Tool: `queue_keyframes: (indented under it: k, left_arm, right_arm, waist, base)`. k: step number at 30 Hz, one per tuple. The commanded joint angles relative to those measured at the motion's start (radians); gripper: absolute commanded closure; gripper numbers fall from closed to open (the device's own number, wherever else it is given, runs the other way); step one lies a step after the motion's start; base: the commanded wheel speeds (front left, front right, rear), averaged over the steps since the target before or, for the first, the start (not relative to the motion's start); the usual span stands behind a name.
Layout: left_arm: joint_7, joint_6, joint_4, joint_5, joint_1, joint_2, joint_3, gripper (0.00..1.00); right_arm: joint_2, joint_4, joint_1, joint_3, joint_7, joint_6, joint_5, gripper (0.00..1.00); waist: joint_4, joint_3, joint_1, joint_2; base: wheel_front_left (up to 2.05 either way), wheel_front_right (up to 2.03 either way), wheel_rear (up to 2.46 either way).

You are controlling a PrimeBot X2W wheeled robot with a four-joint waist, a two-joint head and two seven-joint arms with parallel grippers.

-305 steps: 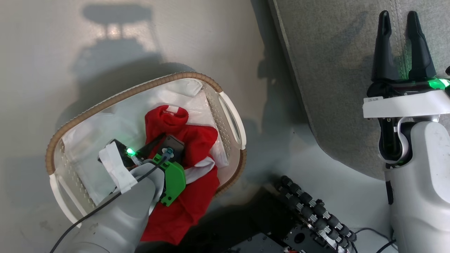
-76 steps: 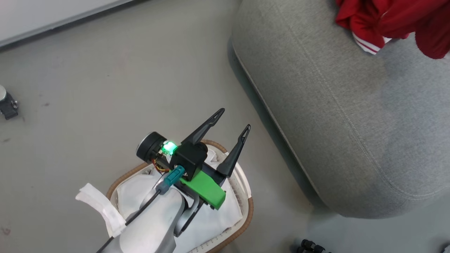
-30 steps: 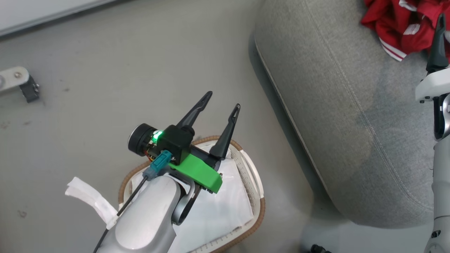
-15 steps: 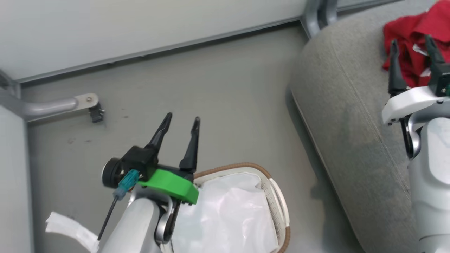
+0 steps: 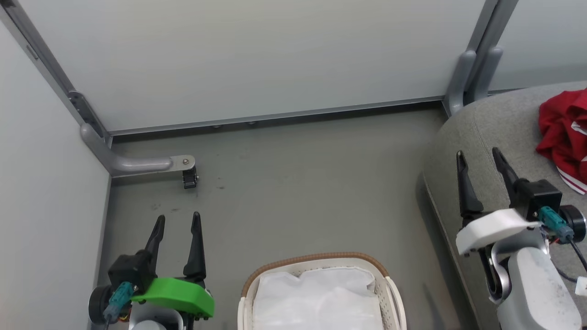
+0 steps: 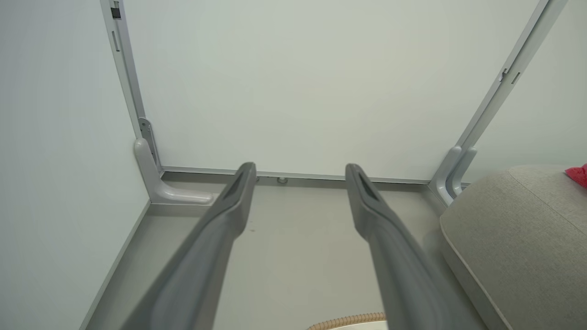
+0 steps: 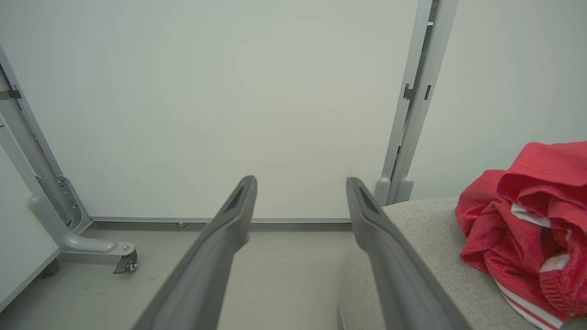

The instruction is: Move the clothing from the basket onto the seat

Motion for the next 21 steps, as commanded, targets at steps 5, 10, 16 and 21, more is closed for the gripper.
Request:
queue_keyframes:
  k: [5,10,16,21]
  left_arm:
    - [-0.001,0.000,-0.031,-0.015,0.078,-0.001,0.025,0.00]
    - [-0.001,0.008,-0.054,-0.026,0.129,-0.001,0.024,0.00]
    - [-0.001,0.012,-0.062,-0.036,0.152,-0.001,0.013,0.00]
    - [-0.001,0.013,-0.056,-0.035,0.157,-0.001,0.012,0.00]
  right_arm:
    - [-0.003,-0.048,0.115,0.045,-0.001,-0.001,0.092,0.00]
    - [-0.003,-0.088,0.193,0.086,-0.001,-0.001,0.100,0.00]
    - [-0.002,-0.110,0.253,0.094,-0.001,-0.001,0.130,0.00]
    - [-0.002,-0.105,0.263,0.098,-0.001,-0.001,0.143,0.00]
  waist:
    - [0.042,-0.046,0.0001,0.0000]
    - [0.045,-0.058,0.0001,0.0000]
    - [0.043,-0.067,0.0001,0.0000]
    - [0.037,-0.071,0.0001,0.0000]
  base:
    - [0.00,0.00,0.00]
    - [0.00,0.00,0.00]
    - [0.00,0.00,0.00]
    - [0.00,0.00,0.00]
